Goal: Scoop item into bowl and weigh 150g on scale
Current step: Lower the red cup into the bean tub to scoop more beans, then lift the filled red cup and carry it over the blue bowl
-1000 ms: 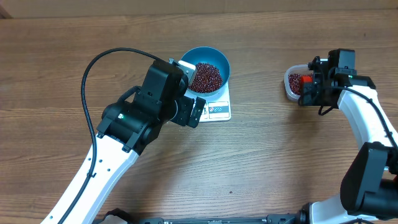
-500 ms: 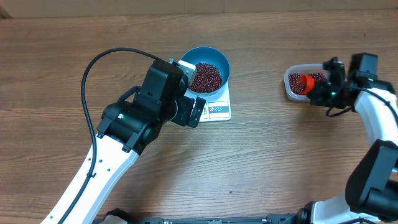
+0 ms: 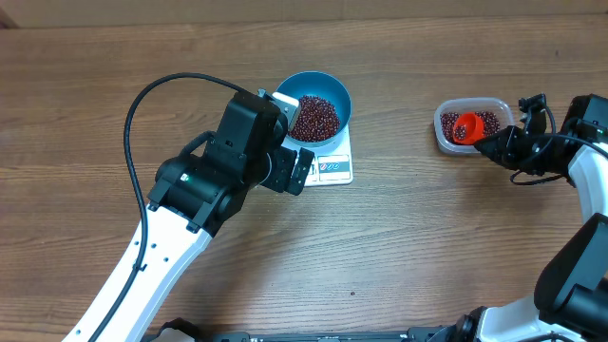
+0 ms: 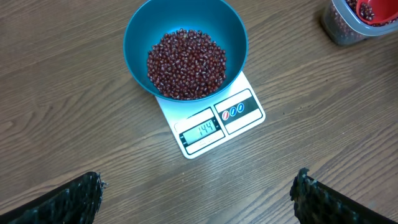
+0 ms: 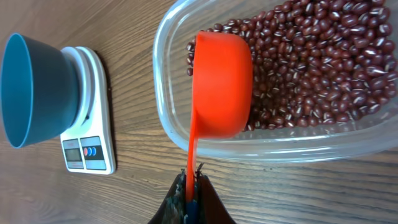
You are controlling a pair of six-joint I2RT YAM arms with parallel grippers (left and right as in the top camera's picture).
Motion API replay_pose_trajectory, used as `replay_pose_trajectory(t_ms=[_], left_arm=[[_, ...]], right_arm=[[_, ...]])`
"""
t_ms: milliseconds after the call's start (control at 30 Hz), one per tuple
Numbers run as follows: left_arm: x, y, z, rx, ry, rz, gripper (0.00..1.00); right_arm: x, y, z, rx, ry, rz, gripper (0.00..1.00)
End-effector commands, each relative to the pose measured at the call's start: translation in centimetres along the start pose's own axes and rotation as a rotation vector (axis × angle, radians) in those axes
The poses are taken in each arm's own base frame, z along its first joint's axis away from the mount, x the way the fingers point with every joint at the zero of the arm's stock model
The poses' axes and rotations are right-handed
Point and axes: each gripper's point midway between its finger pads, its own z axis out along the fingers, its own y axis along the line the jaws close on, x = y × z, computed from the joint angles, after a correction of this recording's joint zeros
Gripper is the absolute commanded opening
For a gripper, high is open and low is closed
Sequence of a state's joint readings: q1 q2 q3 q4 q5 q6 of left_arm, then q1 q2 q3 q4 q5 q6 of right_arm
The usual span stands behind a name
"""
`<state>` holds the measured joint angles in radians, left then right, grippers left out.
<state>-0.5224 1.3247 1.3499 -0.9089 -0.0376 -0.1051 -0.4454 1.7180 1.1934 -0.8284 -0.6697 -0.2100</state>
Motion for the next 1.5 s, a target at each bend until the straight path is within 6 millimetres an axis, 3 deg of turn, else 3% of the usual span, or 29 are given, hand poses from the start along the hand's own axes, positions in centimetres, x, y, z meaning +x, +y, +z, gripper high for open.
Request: replay_pose_trajectory(t_ms=[0,167,267,433,600,800,1033,1300,1467], left_arm=[[-0.6,-0.2,-0.2,0.008,-0.014,-0.002,0.99],[-0.6,-0.2,-0.2,0.008,-0.014,-0.002,1.00],[-0.6,-0.2,-0.2,0.008,-0.014,-0.002,0.99],[-0.6,-0.2,-0.2,0.008,-0.014,-0.002,1.00],[-0.6,-0.2,-0.2,0.008,-0.014,-0.002,1.00],[-0.6,-0.2,-0.2,0.008,-0.014,-0.002,1.00],[-0.6,-0.2,-0.2,0.008,-0.014,-0.002,1.00],[-0.6,-0.2,-0.2,0.008,-0.014,-0.002,1.00],[-0.6,-0.2,-0.2,0.008,-0.014,-0.002,1.00]], right_arm=[[-1.4,1.5,-1.7,-0.022,-0.063,-0.043,0.04],[-2.0,2.9,-3.4,-0.020,-0.113,-0.086,0.04],[-2.3,4.9,-4.3,-0.095,-0.143,-0.112,0.04],[-2.2,7.5,-4.4,-0.217,-0.144,-0.132,0.04],[-1.4,9.8,-3.0,-0.249,-0.098,-0.182,0.04],[-0.4,13.9,-0.9,-0.306,-0.048,-0.296,0.04],[-0.5,18.1,1.0,-0.348,-0.056,-0.368,0.04],[-0.1,21.5,2.4,-0.383,-0.065,-0.466,0.04],[0.0,23.8,4.2,-0.318,-0.105,-0.576,0.04]])
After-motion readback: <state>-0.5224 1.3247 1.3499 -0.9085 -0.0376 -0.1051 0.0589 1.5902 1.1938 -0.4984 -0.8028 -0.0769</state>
